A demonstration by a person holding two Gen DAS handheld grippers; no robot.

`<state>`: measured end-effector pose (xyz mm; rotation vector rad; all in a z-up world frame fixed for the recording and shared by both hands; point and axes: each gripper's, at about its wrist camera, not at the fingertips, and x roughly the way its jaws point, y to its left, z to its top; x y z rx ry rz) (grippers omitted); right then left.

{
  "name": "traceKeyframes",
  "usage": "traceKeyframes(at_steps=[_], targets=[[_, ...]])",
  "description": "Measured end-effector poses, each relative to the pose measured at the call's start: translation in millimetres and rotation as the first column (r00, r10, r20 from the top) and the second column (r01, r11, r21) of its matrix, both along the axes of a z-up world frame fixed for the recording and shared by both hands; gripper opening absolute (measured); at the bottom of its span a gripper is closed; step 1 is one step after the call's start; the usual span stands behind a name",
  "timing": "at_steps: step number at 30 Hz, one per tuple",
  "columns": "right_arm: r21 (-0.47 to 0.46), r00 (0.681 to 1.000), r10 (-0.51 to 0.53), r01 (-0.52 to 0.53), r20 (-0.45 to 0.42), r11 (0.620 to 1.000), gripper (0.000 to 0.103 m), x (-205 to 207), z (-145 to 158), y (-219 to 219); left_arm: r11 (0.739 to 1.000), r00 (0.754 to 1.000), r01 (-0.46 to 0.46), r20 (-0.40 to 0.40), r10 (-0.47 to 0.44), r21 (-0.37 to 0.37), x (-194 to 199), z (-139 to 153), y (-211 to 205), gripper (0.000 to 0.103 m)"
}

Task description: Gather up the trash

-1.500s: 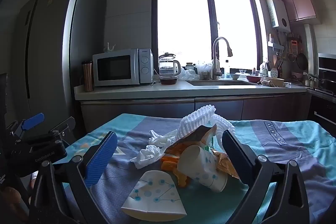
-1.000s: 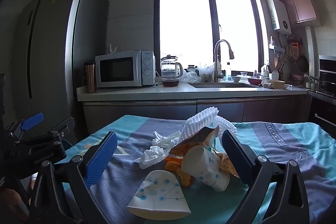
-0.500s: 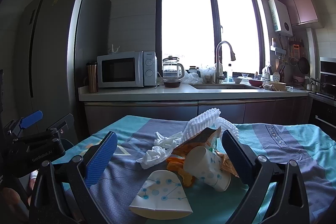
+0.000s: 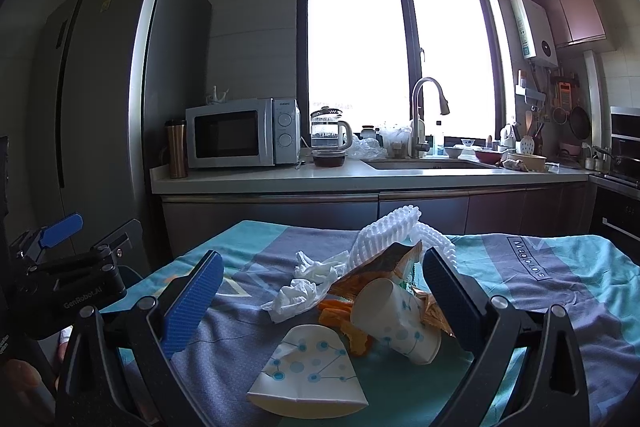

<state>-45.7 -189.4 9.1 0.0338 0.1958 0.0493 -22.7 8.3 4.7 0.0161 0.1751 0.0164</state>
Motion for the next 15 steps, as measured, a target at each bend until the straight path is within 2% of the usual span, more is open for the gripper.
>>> traceKeyframes(at_steps=[15], targets=[[0.003,1.000,0.000,0.000,0.000,1.000,0.097,-0.3,0.2,-1.2,1.000,1.000,0.004,-0.003,-0.004,0.000,0.6,0.5,-1.4,0.098]])
